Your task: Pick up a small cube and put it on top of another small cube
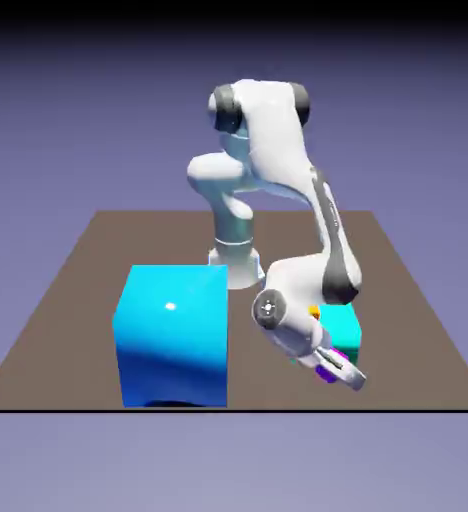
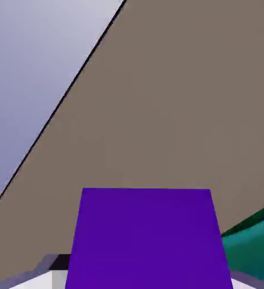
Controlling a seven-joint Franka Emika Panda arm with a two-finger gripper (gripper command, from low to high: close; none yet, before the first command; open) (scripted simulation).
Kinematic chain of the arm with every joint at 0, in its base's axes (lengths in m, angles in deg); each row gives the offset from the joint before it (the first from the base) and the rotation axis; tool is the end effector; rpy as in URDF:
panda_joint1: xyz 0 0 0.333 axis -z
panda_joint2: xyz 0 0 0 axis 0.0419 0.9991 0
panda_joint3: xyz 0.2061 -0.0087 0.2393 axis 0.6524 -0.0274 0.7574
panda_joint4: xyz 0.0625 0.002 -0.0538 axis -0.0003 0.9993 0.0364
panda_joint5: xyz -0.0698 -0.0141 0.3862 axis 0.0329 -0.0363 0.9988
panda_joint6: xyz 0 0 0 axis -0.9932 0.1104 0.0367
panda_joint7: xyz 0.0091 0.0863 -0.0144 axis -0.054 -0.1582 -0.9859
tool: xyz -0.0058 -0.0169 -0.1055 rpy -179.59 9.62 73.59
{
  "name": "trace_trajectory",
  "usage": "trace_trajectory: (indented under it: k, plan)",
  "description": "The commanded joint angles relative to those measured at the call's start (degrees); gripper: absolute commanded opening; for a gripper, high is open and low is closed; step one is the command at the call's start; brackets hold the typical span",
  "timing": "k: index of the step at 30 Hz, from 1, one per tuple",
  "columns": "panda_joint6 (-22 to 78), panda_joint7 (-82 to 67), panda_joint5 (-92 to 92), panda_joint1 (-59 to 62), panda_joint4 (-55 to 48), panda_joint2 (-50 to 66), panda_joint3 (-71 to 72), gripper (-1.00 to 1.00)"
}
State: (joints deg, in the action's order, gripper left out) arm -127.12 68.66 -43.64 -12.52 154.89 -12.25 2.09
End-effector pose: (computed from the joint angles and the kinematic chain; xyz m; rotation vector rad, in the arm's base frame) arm 0.5208 0.1826 0.1806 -2.0246 2.0571 1.1390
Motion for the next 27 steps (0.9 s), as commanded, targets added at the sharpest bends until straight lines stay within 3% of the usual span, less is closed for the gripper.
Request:
trace_trajectory:
  k: [1,17,23,24,27]
  plan:
    - [1.2,-0.6,-1.5,1.1,1.0,-1.5,2.1,-1.00]
    - [19.1,-11.1,-22.1,18.2,15.4,-24.5,34.0,-1.00]
    - [8.8,-11.4,-21.5,16.6,22.9,-21.6,34.8,-1.00]
    - [8.8,-11.4,-21.5,16.6,22.9,-21.6,34.8,1.00]
    - [13.7,-11.2,-21.8,17.4,19.3,-23.0,34.4,1.00]
